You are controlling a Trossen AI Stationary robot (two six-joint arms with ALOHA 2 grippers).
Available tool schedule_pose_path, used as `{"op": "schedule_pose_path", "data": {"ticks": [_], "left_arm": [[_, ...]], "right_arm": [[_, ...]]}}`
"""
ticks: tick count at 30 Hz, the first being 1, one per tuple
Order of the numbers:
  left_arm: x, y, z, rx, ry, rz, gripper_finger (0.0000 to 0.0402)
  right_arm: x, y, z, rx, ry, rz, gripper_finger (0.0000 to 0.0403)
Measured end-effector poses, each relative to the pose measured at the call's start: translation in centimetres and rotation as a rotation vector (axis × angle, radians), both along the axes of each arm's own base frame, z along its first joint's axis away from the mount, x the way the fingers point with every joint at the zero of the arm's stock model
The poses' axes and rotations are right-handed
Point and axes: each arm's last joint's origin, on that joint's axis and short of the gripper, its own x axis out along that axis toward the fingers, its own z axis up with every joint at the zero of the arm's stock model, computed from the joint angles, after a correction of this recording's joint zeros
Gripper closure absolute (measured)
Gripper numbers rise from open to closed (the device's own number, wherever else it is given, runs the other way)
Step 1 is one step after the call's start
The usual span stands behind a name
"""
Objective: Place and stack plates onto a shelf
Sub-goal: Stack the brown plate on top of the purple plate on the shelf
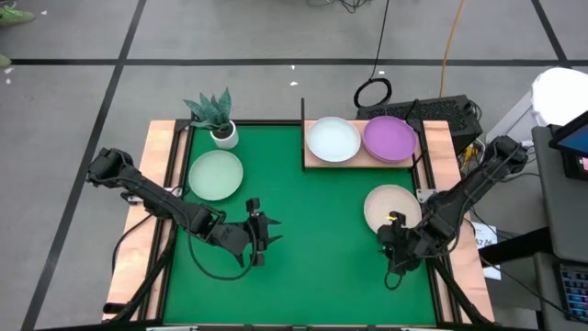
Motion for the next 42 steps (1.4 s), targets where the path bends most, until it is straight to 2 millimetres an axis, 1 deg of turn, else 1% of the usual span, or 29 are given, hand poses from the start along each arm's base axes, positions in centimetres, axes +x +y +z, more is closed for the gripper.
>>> {"op": "schedule_pose_path", "data": {"ticks": [4,8,19,24,34,42], "left_arm": [[0.0,0.0,0.0,0.0,0.0,0.001,0.0227],[0.0,0.0,0.0,0.0,0.0,0.001,0.0227],[0.0,0.0,0.0,-0.003,0.0,0.003,0.0227],[0.0,0.0,0.0,-0.009,-0.002,0.006,0.0227],[-0.3,-0.7,0.0,-0.055,-0.008,0.007,0.0227],[-0.4,-0.9,0.0,-0.059,-0.009,0.002,0.0227]], "right_arm": [[-1.0,-0.4,-0.5,-0.059,0.096,-0.056,0.0257],[-1.6,-0.7,-0.7,-0.092,0.141,-0.082,0.0257],[-1.9,-0.6,-0.7,-0.13,0.149,-0.012,0.0257],[-2.0,-0.7,-0.8,-0.137,0.16,-0.025,0.0257],[-2.4,-0.2,-0.8,-0.143,0.139,-0.009,0.0257],[-2.3,0.3,-1.8,-0.209,0.18,0.008,0.0257]]}}
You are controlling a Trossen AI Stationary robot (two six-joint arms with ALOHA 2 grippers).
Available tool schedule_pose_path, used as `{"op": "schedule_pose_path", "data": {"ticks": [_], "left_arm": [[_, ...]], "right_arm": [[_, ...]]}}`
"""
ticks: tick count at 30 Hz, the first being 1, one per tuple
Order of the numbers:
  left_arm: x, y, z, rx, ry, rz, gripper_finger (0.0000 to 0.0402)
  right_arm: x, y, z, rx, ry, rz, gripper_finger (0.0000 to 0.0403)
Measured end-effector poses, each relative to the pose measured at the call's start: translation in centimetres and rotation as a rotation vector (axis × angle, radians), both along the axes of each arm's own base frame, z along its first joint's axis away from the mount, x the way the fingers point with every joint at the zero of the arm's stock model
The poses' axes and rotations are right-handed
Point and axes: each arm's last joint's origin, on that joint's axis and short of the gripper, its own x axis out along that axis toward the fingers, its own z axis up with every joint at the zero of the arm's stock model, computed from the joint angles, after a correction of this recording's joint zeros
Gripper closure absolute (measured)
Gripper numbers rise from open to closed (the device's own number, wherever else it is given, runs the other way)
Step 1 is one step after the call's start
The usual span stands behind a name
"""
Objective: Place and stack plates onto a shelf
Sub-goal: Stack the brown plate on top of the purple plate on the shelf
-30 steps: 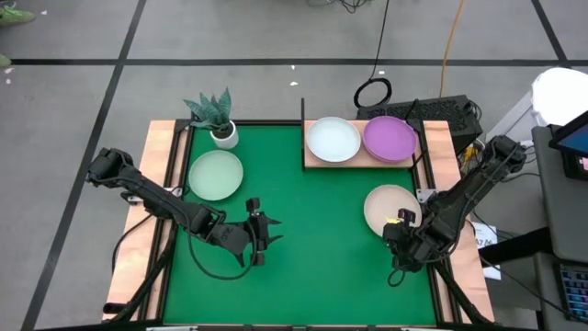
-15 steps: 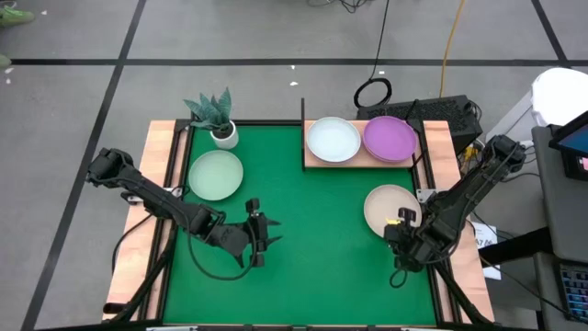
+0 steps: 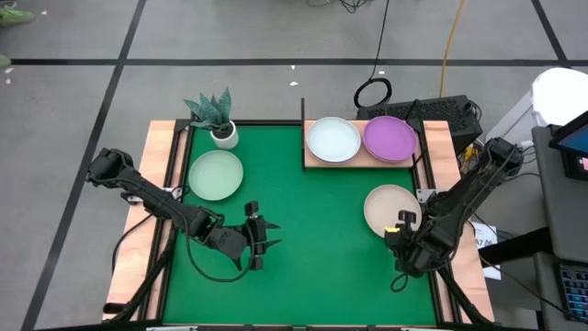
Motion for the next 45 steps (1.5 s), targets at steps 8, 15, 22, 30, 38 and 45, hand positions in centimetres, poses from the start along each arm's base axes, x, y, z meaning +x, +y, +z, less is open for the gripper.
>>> {"op": "schedule_pose_path", "data": {"ticks": [8,15,22,30,38,45], "left_arm": [[0.0,0.0,0.0,0.002,0.0,-0.002,0.0227],[0.0,0.0,0.0,0.001,0.0,-0.001,0.0227],[0.0,0.0,0.0,0.0,0.0,-0.001,0.0227],[0.0,0.0,0.0,0.003,0.0,-0.001,0.0227],[0.0,0.1,0.0,0.006,0.0,0.0,0.0227],[0.0,0.1,0.0,-0.025,-0.006,0.023,0.0227]], "right_arm": [[0.1,0.1,-1.3,-0.099,0.084,-0.001,0.0257],[0.3,0.3,-2.3,-0.15,0.126,-0.001,0.0273],[0.3,0.4,-2.8,-0.179,0.151,0.007,0.0347],[0.4,0.4,-2.7,-0.175,0.141,0.0,0.0393],[0.6,0.6,-2.5,-0.181,0.115,0.015,0.0401],[2.6,2.1,0.2,-0.169,-0.001,0.101,0.0401]]}}
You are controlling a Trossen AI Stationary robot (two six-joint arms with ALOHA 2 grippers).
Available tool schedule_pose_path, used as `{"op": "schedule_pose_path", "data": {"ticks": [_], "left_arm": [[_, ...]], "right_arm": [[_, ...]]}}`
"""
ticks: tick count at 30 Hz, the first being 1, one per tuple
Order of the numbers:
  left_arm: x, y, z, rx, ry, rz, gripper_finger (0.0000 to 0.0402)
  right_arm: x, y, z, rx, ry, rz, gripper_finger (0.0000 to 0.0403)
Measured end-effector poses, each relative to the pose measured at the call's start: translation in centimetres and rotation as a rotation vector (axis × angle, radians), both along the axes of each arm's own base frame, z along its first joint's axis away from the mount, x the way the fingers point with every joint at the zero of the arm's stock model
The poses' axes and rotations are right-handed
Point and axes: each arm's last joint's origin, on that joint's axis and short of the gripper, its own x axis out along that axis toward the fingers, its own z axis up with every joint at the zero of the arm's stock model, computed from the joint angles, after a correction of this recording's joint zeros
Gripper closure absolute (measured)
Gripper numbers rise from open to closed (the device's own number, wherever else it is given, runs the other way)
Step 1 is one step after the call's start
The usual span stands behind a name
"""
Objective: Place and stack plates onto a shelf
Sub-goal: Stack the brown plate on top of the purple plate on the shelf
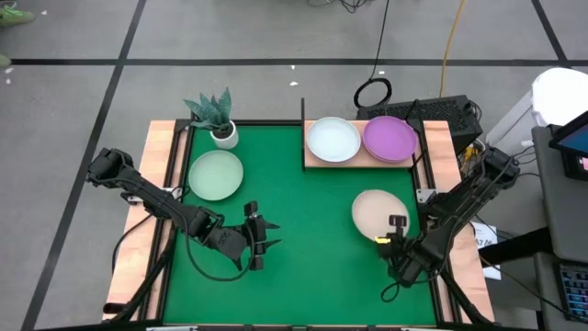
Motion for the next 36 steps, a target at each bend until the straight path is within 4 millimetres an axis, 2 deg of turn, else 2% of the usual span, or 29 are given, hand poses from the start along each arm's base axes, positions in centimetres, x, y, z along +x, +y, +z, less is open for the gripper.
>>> {"op": "schedule_pose_path", "data": {"ticks": [6,15,25,36], "left_arm": [[0.0,0.0,0.0,-0.01,-0.001,0.005,0.0227],[0.0,0.0,0.0,-0.024,-0.004,0.014,0.0227],[0.0,-0.1,0.0,-0.05,-0.006,0.028,0.0227],[0.3,0.6,0.0,0.03,0.005,0.008,0.0227]], "right_arm": [[2.0,0.5,2.6,-0.029,-0.061,0.119,0.0402],[5.2,-0.5,6.0,-0.086,-0.065,0.287,0.0402],[7.2,-3.7,9.1,-0.162,-0.041,0.355,0.0402],[6.4,-8.5,11.7,-0.161,-0.108,0.227,0.0403]]}}
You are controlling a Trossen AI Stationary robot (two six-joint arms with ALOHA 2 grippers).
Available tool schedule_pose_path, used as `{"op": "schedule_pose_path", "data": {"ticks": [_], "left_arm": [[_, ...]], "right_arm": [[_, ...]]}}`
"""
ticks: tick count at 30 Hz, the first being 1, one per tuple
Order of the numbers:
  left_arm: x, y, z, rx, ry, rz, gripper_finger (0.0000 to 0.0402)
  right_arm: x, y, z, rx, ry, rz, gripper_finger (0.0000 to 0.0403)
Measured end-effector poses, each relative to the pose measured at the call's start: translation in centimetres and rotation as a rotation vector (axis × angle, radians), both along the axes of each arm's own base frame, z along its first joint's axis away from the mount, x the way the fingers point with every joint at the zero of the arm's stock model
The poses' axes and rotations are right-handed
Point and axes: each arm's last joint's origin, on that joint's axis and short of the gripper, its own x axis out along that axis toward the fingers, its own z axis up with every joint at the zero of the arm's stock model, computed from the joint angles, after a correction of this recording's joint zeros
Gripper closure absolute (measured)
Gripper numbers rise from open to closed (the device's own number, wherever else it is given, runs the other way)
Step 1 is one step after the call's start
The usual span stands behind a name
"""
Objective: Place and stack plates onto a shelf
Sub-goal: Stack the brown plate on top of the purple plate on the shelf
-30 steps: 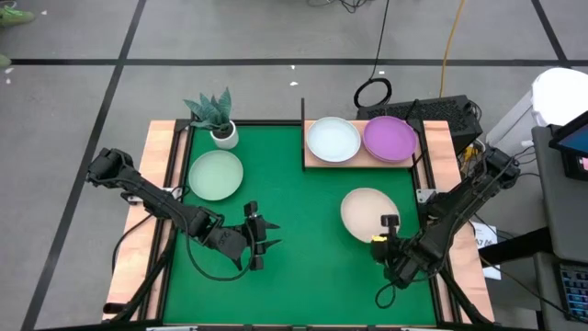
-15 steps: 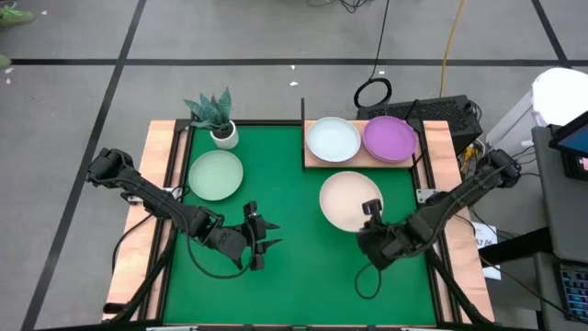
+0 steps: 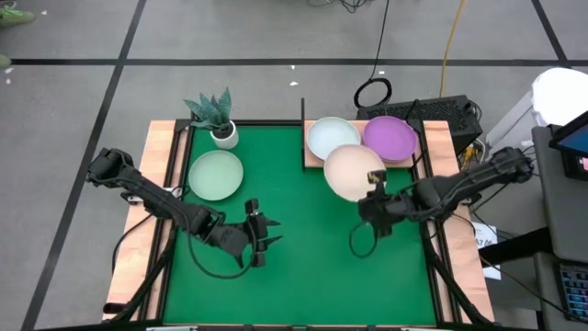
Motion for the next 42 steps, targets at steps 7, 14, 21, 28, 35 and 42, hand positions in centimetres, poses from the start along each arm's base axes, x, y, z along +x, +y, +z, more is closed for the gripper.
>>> {"op": "schedule_pose_path", "data": {"ticks": [7,14,21,28,35,42], "left_arm": [[0.4,0.9,0.0,0.002,-0.001,0.032,0.0227],[0.4,1.0,0.0,-0.002,-0.002,0.036,0.0227],[0.5,1.1,0.1,-0.006,-0.008,0.04,0.0227],[0.5,1.1,0.1,0.0,-0.007,0.037,0.0227],[0.6,1.3,0.1,0.001,-0.006,0.042,0.0227],[0.6,1.3,0.1,0.014,-0.004,0.034,0.0227]], "right_arm": [[-0.8,-3.1,0.0,-0.025,0.011,-0.08,0.0403],[-1.3,-5.8,-0.3,-0.05,0.028,-0.177,0.0403],[-1.8,-8.2,-2.2,-0.082,0.123,-0.226,0.0401],[-2.3,-10.0,-3.8,-0.093,0.181,-0.28,0.04],[-2.7,-11.4,-4.0,-0.092,0.197,-0.336,0.04],[-2.9,-12.5,-4.0,-0.087,0.185,-0.398,0.0399]]}}
